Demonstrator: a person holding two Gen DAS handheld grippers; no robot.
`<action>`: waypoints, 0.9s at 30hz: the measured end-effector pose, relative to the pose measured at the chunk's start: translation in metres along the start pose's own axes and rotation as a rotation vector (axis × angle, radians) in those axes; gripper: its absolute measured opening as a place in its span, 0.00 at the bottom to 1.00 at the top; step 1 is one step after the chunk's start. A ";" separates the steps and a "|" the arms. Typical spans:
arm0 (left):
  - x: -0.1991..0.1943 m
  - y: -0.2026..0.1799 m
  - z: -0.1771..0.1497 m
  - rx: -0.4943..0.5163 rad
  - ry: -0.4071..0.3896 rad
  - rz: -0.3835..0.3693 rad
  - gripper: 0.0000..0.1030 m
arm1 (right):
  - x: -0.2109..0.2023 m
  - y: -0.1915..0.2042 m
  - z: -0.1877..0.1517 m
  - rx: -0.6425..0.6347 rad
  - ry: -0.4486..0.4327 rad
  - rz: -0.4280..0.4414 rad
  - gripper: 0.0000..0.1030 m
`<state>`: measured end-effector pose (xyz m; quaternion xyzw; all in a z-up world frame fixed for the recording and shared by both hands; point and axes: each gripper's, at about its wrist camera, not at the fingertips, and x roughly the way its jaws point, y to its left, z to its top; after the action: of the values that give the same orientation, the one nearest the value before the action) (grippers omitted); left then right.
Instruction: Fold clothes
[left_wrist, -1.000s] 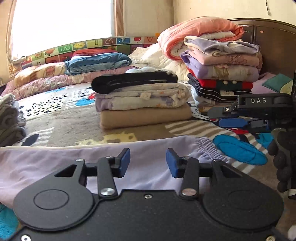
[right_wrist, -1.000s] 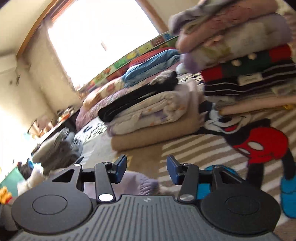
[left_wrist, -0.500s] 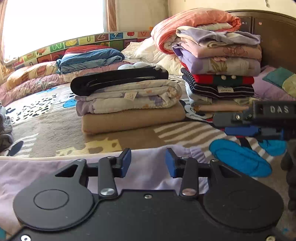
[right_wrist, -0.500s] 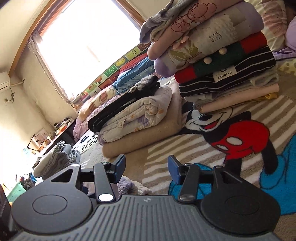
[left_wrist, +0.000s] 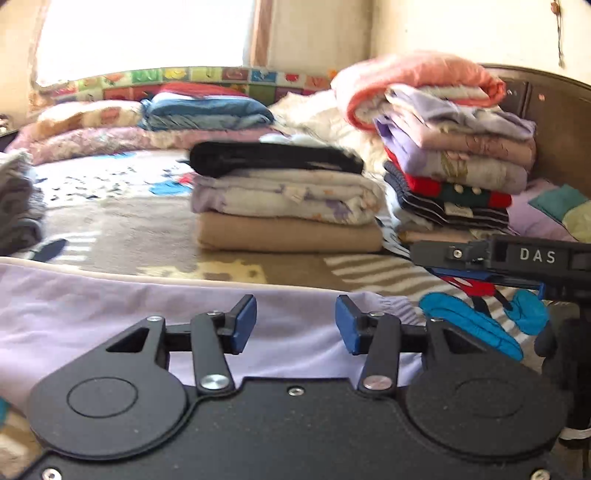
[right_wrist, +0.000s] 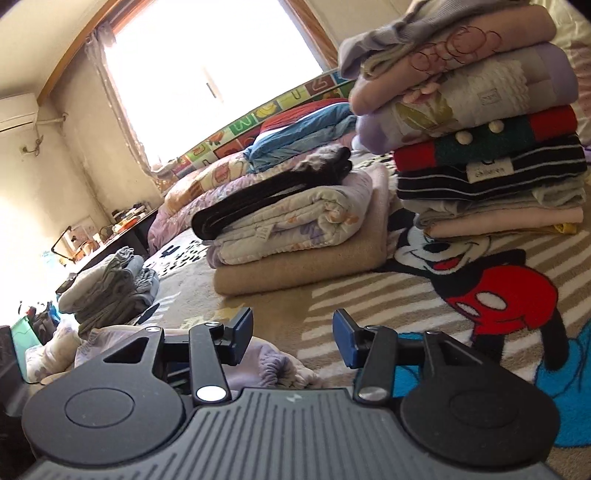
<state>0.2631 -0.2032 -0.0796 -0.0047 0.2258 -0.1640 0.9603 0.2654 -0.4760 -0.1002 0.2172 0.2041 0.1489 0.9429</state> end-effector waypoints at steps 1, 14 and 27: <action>-0.009 0.016 -0.003 -0.041 -0.003 0.040 0.44 | 0.000 0.011 -0.001 -0.043 -0.001 0.033 0.48; 0.003 0.203 -0.029 -0.722 0.063 -0.098 0.52 | 0.044 0.064 -0.042 -0.235 0.283 0.014 0.42; 0.008 0.253 -0.002 -0.899 0.050 -0.188 0.63 | 0.045 0.066 -0.040 -0.268 0.266 0.032 0.45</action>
<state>0.3481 0.0336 -0.1064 -0.4374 0.2961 -0.1362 0.8381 0.2737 -0.3886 -0.1169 0.0711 0.3016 0.2169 0.9257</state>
